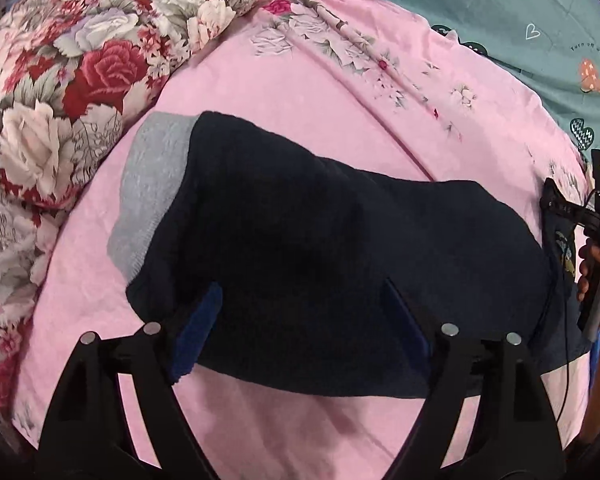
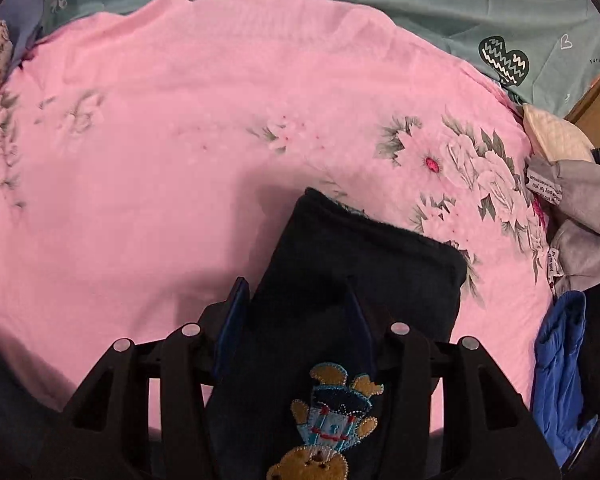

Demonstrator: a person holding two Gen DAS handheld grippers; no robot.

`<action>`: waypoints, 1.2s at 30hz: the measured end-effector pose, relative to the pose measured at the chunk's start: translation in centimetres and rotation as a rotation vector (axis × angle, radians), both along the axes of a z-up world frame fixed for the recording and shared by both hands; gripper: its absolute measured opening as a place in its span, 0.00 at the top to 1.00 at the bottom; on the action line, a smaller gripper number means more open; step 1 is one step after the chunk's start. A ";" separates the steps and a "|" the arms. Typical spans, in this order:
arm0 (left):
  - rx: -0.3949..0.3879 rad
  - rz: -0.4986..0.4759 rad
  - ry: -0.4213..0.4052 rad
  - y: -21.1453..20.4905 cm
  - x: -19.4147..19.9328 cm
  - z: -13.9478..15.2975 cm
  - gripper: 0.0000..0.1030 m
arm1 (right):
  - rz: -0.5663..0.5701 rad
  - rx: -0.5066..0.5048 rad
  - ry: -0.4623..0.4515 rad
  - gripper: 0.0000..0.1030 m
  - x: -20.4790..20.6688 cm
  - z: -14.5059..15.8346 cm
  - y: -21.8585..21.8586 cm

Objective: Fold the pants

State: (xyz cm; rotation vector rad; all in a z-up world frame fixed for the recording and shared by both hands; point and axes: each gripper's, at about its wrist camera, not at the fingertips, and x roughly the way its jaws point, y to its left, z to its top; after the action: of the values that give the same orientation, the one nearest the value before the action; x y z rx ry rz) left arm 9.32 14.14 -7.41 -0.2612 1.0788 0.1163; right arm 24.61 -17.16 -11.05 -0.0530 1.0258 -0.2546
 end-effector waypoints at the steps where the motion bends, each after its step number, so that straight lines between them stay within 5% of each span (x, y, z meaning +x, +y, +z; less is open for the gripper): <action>1: -0.001 0.011 0.007 0.3 0.1 -0.1 0.19 | 0.003 0.001 -0.020 0.52 -0.2 -0.2 -0.2; 2: -0.014 0.023 0.021 0.6 0.3 -0.5 0.19 | 0.005 0.024 -0.032 0.53 -0.1 -0.3 -0.5; 6: -0.004 0.012 0.023 0.6 -0.1 -0.7 0.19 | -0.035 0.190 -0.057 0.93 -0.3 0.1 -3.4; 9: 0.004 0.007 0.026 0.7 -0.3 -0.9 0.19 | -0.048 0.255 -0.113 0.97 -2.3 1.7 -5.8; 15: 0.014 0.004 0.029 0.8 0.2 -1.4 0.19 | -0.068 0.441 -0.374 0.97 -13.6 8.1 -11.2; 19: 0.031 -0.005 0.030 0.8 0.4 -1.5 0.18 | -0.145 0.570 -0.471 0.97 -23.4 7.7 -16.0; 26: 0.046 -0.011 0.035 0.9 0.3 -1.5 0.18 | -0.270 0.701 -0.185 0.92 -26.7 -3.4 -18.8; 30: 0.028 0.005 0.029 1.4 0.0 -1.2 0.18 | -0.270 0.589 -0.318 0.54 -28.3 -0.3 -19.1; 33: 0.011 0.016 0.026 1.6 -0.3 -1.1 0.18 | -0.254 0.526 -0.371 0.54 -28.0 1.4 -19.3; 36: 0.009 0.012 0.025 1.7 -0.3 -1.3 0.18 | -0.278 0.473 -0.296 0.56 -25.8 0.1 -19.0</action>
State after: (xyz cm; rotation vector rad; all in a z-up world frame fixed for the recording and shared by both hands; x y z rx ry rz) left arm 8.98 15.87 -8.67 -0.2589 1.1013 0.1353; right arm -1.24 -36.20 -10.95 0.5445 0.7739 -0.2573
